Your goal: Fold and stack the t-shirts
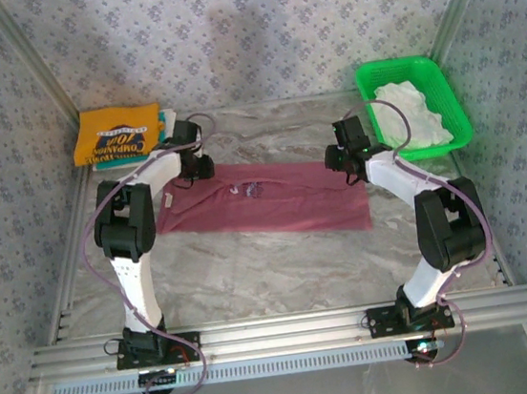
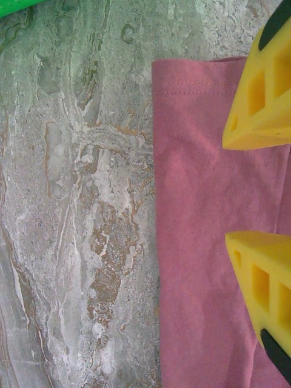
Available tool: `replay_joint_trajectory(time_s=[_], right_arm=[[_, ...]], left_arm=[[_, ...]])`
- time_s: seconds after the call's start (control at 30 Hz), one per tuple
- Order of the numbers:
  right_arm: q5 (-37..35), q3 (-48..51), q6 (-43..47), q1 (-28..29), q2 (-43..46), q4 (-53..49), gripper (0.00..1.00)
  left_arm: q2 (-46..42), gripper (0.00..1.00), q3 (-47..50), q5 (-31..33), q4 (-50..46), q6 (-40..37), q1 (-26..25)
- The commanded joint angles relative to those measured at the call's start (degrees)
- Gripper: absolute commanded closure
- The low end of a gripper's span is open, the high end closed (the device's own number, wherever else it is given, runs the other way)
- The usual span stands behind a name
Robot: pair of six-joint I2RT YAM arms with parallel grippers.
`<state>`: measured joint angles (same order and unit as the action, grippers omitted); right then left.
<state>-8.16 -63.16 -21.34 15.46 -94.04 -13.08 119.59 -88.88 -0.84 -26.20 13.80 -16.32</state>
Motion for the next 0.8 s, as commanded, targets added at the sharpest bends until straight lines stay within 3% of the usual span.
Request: replay_joint_trajectory(time_s=[0.0, 0.07, 0.17, 0.47, 0.77], right_arm=[[-0.47, 0.58, 0.61, -0.42, 0.27, -0.37, 0.59], [-0.32, 0.58, 0.41, -0.43, 0.01, -0.32, 0.59], [0.06, 0.45, 0.25, -0.40, -0.25, -0.19, 0.58], [0.24, 0.48, 0.50, -0.74, -0.41, 0.07, 0.58], [1.37, 0.69, 0.36, -1.32, -1.31, 0.46, 0.57]], left_arm=[[-0.79, 0.73, 1.12, 0.05, -0.83, 1.60, -0.62], [-2.07, 0.88, 2.34, 0.42, 0.24, 2.62, -0.73], [-3.88, 1.00, 3.33, 1.06, 0.43, 4.12, -1.15], [-14.54, 1.00, 12.72, 7.78, 5.34, 10.95, -3.76], [-19.22, 1.00, 23.55, 9.96, 12.72, 18.65, -7.32]])
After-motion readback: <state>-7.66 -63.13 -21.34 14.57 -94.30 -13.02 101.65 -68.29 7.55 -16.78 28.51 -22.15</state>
